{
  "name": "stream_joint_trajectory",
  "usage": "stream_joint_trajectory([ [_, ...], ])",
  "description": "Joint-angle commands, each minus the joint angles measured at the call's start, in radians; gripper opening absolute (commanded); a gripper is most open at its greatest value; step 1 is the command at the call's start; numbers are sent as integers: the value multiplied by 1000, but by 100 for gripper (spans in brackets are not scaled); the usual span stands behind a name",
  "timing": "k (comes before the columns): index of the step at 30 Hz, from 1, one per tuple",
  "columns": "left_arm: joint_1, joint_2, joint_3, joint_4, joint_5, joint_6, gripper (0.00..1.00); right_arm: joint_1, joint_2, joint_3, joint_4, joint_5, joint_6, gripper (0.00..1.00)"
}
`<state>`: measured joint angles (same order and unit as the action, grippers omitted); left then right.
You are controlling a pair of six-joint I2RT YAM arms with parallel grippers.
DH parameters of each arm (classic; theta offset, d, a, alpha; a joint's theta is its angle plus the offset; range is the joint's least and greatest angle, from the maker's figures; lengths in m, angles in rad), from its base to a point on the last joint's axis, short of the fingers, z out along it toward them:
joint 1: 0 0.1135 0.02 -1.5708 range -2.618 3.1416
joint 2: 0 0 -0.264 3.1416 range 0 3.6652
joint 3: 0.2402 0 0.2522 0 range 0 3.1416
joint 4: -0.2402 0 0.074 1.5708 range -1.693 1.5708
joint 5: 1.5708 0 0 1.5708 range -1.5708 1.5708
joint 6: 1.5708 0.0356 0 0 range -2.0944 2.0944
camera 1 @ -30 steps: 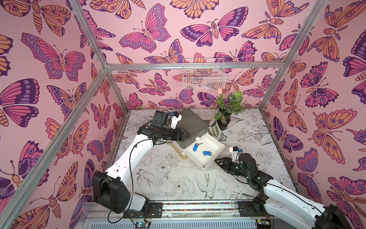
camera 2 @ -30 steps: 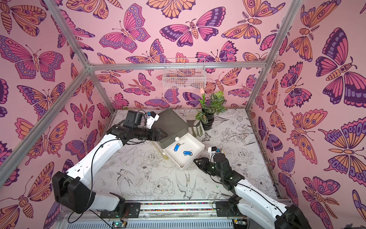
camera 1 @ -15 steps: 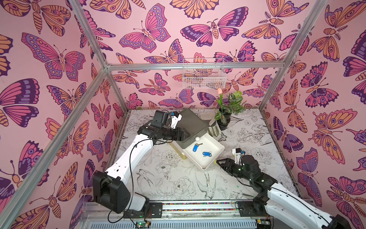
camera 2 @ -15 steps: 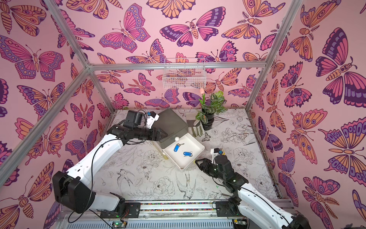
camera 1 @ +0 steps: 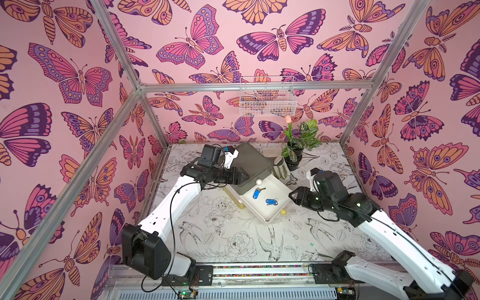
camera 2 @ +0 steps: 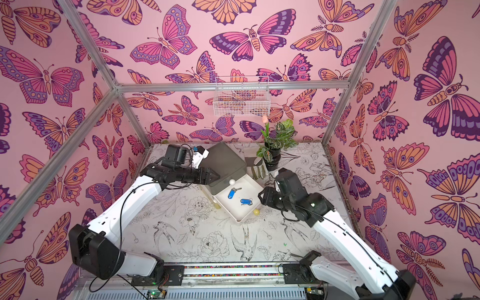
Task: Take the keys out of the drawer
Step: Open the drawer in the storage box, then pick up the key from the drawer.
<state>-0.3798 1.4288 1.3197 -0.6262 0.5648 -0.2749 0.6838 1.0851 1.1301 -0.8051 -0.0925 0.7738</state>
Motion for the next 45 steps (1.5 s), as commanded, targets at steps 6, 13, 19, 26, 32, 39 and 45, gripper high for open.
stream_joint_trajectory([
  [6,7,-5,-25,-35,-9,-44,76,60,278,235,-215,60,-109,56],
  [13,7,-10,-20,-34,-28,-34,76,100,408,276,-219,102,-89,56],
  [19,7,-37,-34,-34,-64,-35,76,117,471,253,-209,102,-67,56],
  [26,7,-64,-48,-27,-83,-29,76,123,560,281,-197,92,-76,55],
  [32,8,-74,-52,-30,-86,-17,76,123,605,290,-176,119,-74,54],
  [39,9,-67,-55,-29,-81,-6,77,123,641,306,-166,133,-80,47],
  [45,12,-68,-61,-27,-82,0,77,122,678,332,-171,128,-91,41],
])
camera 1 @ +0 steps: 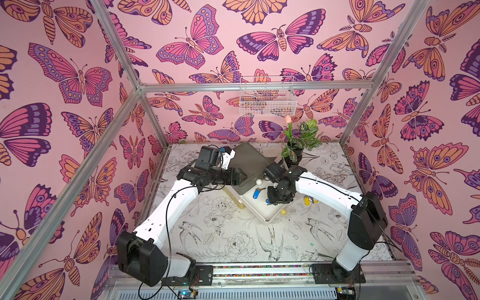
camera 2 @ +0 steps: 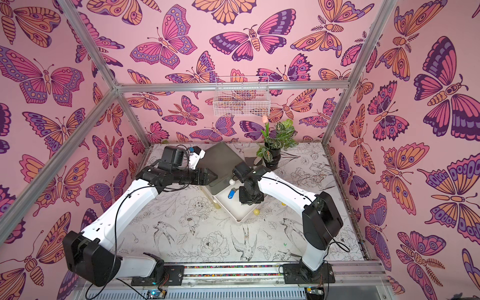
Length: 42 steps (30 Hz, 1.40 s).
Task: Take the keys out of the drawer
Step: Pick up the key from the drawer.
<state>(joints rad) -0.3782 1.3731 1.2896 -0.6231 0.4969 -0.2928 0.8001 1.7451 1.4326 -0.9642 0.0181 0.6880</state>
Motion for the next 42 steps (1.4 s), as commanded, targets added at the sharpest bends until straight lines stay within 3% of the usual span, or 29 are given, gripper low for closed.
stream_joint_trajectory([
  [1,12,-12,-31,-33,-12,20,77,6,22,31,-9,17,-6,41],
  [20,28,-9,-36,-31,7,32,77,7,47,-3,18,45,-2,31],
  [42,36,-18,-37,-33,19,35,78,6,31,-70,91,101,-8,27],
])
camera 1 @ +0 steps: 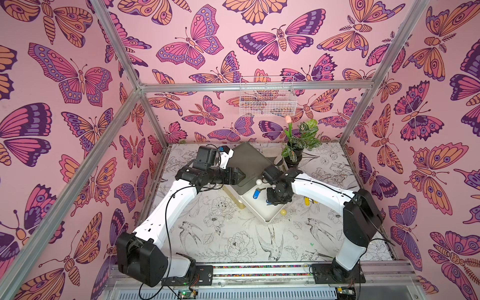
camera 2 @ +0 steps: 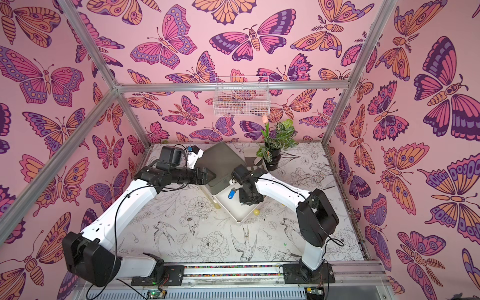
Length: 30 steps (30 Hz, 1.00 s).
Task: Take the keys out of the drawer
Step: Pick up the key from the drawer.
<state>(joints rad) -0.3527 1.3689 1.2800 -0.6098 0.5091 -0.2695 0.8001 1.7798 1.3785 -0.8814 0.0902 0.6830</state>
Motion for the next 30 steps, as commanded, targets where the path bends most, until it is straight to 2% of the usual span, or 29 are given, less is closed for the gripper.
stream_joint_trajectory([
  [1,11,-13,-27,-48,6,12,78,6,-2,-13,9,31,-3,26],
  [12,15,-8,-36,-46,13,13,78,7,-17,-13,16,41,-7,8],
  [30,16,-16,-42,-47,13,12,78,9,-106,-40,82,47,-14,1],
])
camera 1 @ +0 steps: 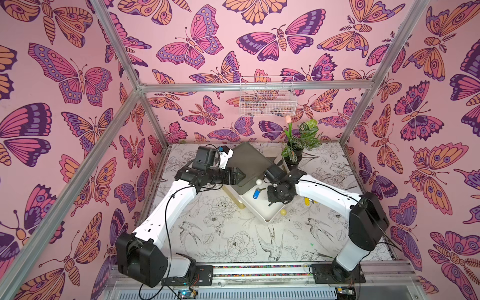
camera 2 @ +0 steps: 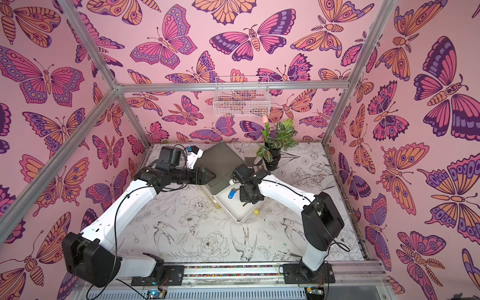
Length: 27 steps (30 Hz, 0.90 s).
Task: Take the keys out of the drawer
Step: Pick up the key from the drawer, then place the key at the center of the board.
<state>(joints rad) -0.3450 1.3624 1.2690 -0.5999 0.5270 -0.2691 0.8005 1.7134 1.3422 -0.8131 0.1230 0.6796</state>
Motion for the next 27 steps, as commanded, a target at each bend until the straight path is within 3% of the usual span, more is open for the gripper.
stream_joint_trajectory([
  [1,9,-9,-32,-57,-5,11,78,9,-43,-4,18,15,-11,1],
  [17,10,-13,-12,-56,-3,5,78,9,-136,24,17,22,-7,0],
  [27,10,-28,27,-42,-7,-18,78,8,-295,57,0,57,-24,0],
])
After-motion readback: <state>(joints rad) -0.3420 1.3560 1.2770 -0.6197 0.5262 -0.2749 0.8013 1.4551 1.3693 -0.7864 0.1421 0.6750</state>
